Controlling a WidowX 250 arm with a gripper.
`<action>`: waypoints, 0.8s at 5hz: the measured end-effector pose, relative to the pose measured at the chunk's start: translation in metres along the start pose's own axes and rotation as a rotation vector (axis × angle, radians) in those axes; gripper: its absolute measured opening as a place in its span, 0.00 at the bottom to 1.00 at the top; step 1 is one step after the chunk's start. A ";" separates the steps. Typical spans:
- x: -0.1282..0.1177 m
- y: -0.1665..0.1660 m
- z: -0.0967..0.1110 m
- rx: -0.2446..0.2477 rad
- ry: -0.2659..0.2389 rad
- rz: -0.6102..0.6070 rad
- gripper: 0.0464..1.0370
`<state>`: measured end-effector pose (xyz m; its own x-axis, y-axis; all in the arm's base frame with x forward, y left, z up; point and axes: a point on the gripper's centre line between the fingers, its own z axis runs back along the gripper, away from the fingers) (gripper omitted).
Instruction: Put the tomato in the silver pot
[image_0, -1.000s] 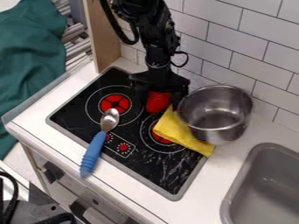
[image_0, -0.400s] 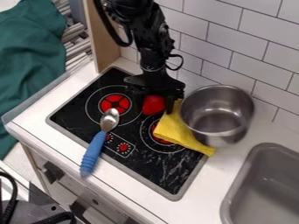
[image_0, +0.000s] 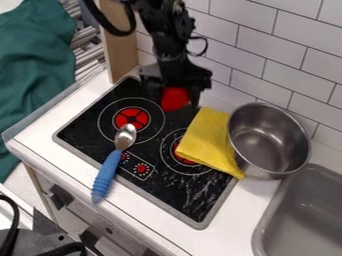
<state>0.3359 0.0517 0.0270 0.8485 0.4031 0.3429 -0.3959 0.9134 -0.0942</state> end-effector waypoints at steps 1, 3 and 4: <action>0.011 -0.039 0.014 -0.011 -0.003 -0.105 0.74; 0.012 -0.125 0.025 -0.018 0.012 -0.283 0.74; -0.003 -0.154 0.022 0.023 0.050 -0.354 0.74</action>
<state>0.3862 -0.0917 0.0614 0.9505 0.0645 0.3039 -0.0815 0.9957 0.0434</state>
